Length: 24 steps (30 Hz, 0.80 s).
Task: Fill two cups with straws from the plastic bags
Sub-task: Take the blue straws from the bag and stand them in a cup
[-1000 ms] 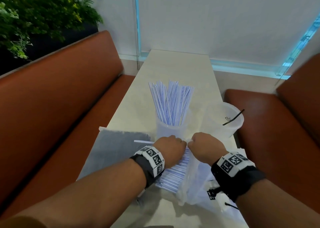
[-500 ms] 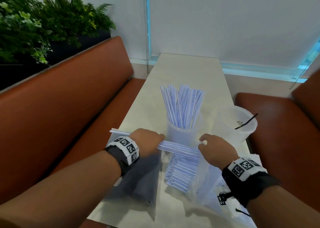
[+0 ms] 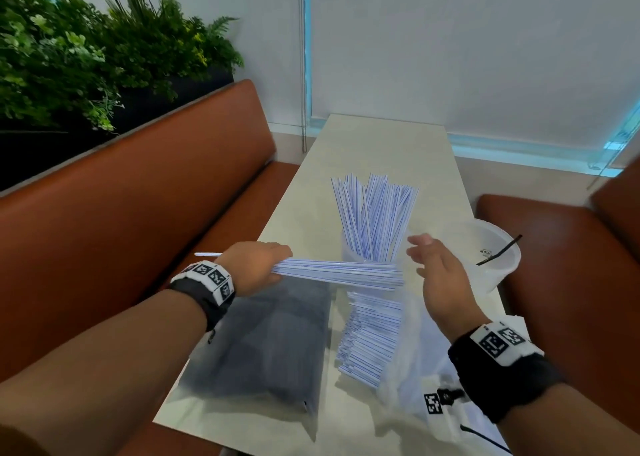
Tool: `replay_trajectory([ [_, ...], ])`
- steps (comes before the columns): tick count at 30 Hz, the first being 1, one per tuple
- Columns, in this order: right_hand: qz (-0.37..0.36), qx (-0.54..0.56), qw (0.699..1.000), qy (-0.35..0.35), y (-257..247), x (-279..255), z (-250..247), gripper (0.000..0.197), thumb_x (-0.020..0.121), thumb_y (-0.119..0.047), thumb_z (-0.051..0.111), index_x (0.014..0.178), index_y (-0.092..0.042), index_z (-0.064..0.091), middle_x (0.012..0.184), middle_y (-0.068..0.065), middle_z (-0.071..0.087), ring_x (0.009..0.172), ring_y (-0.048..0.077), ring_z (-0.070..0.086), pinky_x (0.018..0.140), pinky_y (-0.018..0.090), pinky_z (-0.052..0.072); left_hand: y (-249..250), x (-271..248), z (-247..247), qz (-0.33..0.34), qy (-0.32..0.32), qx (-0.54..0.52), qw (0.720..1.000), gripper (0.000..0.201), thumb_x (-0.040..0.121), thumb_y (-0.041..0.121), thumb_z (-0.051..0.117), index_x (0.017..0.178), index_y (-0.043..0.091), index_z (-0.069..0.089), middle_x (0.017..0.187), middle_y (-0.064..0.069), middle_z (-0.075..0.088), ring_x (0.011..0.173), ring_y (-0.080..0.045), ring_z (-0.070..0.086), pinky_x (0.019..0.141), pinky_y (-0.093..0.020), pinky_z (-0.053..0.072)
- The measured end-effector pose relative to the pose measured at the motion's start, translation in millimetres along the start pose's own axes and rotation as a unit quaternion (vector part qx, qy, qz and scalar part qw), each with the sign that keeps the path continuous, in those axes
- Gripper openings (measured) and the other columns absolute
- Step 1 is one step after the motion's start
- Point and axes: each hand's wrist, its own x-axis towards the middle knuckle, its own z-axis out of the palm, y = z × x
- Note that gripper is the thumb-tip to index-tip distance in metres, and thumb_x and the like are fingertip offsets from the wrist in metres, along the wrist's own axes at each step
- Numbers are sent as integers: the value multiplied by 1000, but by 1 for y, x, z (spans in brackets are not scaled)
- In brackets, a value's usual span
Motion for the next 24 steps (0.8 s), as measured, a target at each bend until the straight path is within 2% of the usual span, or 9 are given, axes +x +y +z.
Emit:
replay_trajectory([
  [3,30,43,997,-52,-11,-4,13,48,102,-58,38,103,-27,75,99,-7,76,96,2,68,93,29,48,37,15,-10,49,58,-13,997,20,91,32,58,111,27,57,102,5,65,86,-21,62,65,-31,39],
  [8,16,109,992,63,-19,7,0,37,108,-27,43,102,-10,75,99,2,77,100,17,71,90,26,52,76,30,-30,64,86,-3,994,22,92,29,56,113,25,53,101,3,62,85,-23,62,64,-33,43],
  [10,13,61,998,20,-22,7,4,36,106,-23,45,96,-11,77,97,1,77,98,15,71,89,25,52,100,35,-35,96,108,-1,990,25,90,29,58,114,24,52,101,2,62,84,-24,62,62,-34,41],
  [12,10,13,999,-36,-22,3,12,34,103,-19,47,92,-14,79,94,-2,78,96,12,71,94,33,53,124,40,-37,125,114,-3,986,31,88,30,58,118,23,51,99,1,63,81,-24,61,59,-32,35],
  [14,19,30,999,-38,-21,3,11,34,104,-24,48,92,-17,79,94,-2,78,96,12,71,95,36,53,134,43,-38,124,112,-18,986,32,90,31,57,120,23,52,99,1,63,81,-24,61,59,-32,35],
  [16,39,93,995,-13,-18,4,4,40,106,-39,45,97,-18,78,97,-2,78,98,11,71,92,33,53,129,43,-41,104,119,-55,986,20,91,29,57,110,24,54,93,4,60,79,-22,61,61,-31,38],
  [18,85,178,980,-1,-16,8,-1,49,105,-50,39,103,-17,75,100,1,78,100,14,71,91,33,53,122,42,-52,75,136,-179,971,12,93,27,60,99,33,51,81,8,57,69,-13,59,60,-29,41],
  [20,141,242,960,-6,-16,11,-1,53,103,-55,38,107,-15,72,101,5,78,99,17,73,88,35,54,124,42,-75,63,180,-362,912,18,93,32,64,93,41,48,77,6,59,61,-6,56,56,-23,46],
  [24,212,311,926,-18,-20,15,7,63,101,-60,39,116,-7,69,106,13,76,101,26,74,87,39,56,141,47,-129,97,309,-651,686,15,86,23,71,91,34,62,81,0,65,74,-23,67,71,-33,58],
])
